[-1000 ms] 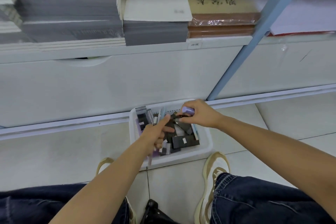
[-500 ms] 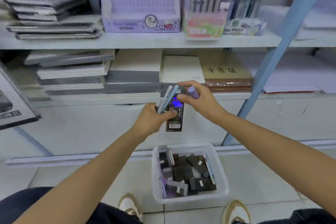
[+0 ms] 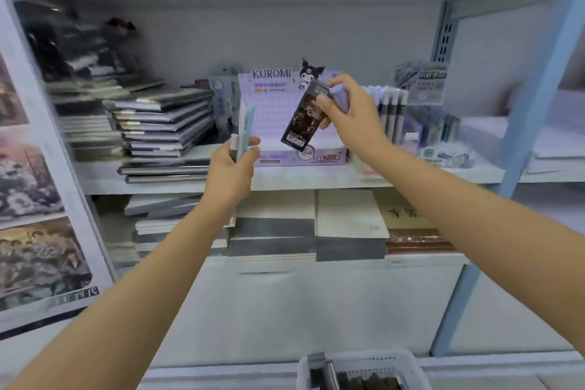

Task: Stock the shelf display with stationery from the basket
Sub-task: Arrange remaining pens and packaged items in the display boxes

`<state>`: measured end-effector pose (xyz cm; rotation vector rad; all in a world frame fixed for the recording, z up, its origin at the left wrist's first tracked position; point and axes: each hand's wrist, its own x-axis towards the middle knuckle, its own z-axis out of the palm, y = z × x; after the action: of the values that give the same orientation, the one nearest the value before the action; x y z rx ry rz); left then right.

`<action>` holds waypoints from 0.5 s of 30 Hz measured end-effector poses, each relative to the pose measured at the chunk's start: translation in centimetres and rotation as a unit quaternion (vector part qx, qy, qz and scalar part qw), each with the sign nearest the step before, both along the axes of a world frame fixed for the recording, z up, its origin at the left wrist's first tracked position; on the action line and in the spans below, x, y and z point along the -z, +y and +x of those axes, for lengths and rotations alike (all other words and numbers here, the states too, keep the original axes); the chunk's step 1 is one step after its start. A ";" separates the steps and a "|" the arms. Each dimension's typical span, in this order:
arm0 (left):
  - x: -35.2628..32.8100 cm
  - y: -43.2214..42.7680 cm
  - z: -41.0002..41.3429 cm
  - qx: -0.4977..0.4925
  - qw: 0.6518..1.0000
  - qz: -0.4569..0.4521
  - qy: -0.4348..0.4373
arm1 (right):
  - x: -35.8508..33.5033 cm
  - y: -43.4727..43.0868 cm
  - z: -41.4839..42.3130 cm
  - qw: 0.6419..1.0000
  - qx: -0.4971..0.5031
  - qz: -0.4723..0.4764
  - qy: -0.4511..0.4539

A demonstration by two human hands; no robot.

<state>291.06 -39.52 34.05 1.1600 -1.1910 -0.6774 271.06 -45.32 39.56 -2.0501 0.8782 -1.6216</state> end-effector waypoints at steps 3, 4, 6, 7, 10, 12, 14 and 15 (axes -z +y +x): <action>-0.7 -1.3 1.3 -0.015 0.999 0.007 0.033 | -0.3 -2.5 1.7 0.998 0.043 -0.009 0.039; -0.8 -1.6 1.8 -0.020 0.999 0.007 0.037 | -0.3 -3.2 2.2 0.997 0.049 -0.010 0.060; -1.0 -2.0 2.6 -0.024 0.999 0.007 0.036 | -0.1 -4.5 3.1 0.993 0.046 -0.003 0.111; -1.0 -2.2 2.9 -0.022 0.999 0.007 0.035 | 0.0 -5.0 3.4 0.990 0.044 0.000 0.135; -1.1 -2.4 3.9 -0.018 0.999 0.020 0.037 | -0.1 -6.0 3.8 0.985 0.040 -0.001 0.167; -1.3 -2.6 4.3 -0.011 0.999 0.032 0.040 | -0.3 -6.2 3.6 0.984 0.027 0.001 0.178; -1.5 -2.7 4.6 0.002 0.998 0.041 0.043 | -0.6 -6.2 3.3 0.981 0.005 0.006 0.196; -1.7 -2.8 4.7 0.012 0.998 0.044 0.046 | -0.9 -6.2 3.3 0.979 -0.001 0.005 0.204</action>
<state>295.73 -42.32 35.71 1.1778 -1.1085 -0.7996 274.34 -51.57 40.42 -2.4188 1.0109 -1.2062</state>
